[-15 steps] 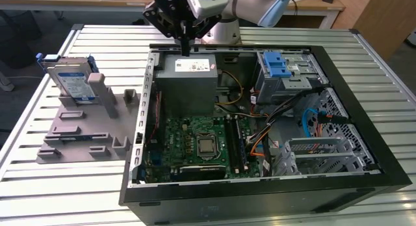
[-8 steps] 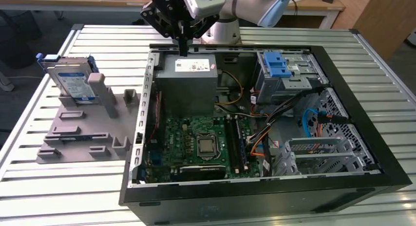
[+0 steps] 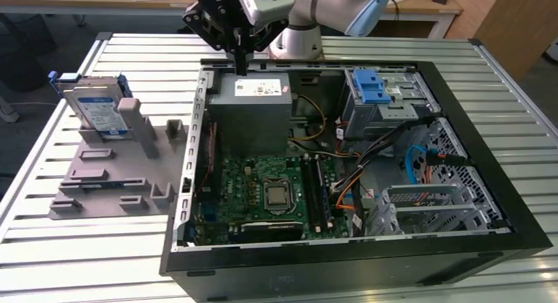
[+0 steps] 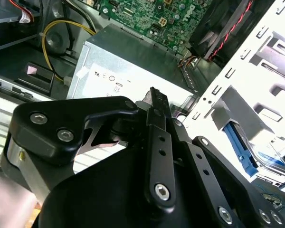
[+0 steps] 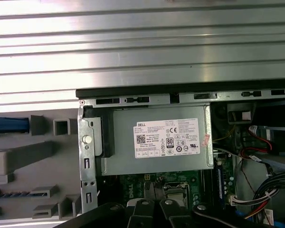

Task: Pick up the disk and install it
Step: 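Reach for the disk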

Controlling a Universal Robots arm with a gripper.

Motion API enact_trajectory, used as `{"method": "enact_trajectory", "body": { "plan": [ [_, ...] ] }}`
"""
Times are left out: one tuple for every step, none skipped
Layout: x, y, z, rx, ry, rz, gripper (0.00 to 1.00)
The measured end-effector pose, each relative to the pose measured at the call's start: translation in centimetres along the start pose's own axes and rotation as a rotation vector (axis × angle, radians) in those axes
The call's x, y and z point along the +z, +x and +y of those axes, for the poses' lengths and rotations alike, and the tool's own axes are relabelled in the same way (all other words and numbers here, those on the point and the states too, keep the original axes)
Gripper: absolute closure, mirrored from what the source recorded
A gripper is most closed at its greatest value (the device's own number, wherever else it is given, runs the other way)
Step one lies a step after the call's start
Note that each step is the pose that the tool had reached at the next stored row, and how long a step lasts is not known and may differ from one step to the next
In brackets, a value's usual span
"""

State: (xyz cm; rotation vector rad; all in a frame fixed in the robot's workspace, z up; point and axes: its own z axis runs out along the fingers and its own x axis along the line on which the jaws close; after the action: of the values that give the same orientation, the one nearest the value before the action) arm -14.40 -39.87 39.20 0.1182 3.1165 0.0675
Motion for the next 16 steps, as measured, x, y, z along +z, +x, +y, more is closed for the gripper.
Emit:
{"method": "enact_trajectory", "body": {
  "plan": [
    [0.00, 0.12, 0.03, 0.000, 0.0000, 0.0000, 0.89],
    [0.00, 0.21, 0.08, 0.000, 0.0000, 0.0001, 0.89],
    [0.00, 0.29, 0.13, 0.000, 0.0000, 0.0000, 0.89],
    [0.00, 0.39, 0.17, 0.000, 0.0000, 0.0000, 0.89],
    [0.00, 0.50, 0.22, 0.000, 0.0000, 0.0000, 0.89],
    [0.00, 0.60, 0.28, 0.000, 0.0001, 0.0000, 0.89],
    [0.00, 0.71, 0.31, 0.000, -0.0001, 0.0000, 0.89],
    [0.00, 0.86, 0.34, 0.000, -0.0001, 0.0000, 0.89],
    [0.00, 0.97, 0.36, 0.000, 0.0000, 0.0000, 0.89],
    [0.00, 1.07, 0.38, 0.000, 0.0000, 0.0000, 0.89],
    [0.00, 1.17, 0.39, 0.000, 0.0000, 0.0000, 0.89],
    [0.00, 1.27, 0.41, 0.000, 0.0000, 0.0000, 0.89],
    [0.00, 1.37, 0.43, 0.000, 0.0000, 0.0000, 0.89],
    [0.00, 1.47, 0.45, 0.000, 0.0000, 0.0001, 0.89],
    [0.00, 1.55, 0.47, 0.000, 0.0001, 0.0001, 0.89],
    [0.01, 1.65, 0.49, 0.000, 0.0000, 0.0000, 0.89]
  ]
}}
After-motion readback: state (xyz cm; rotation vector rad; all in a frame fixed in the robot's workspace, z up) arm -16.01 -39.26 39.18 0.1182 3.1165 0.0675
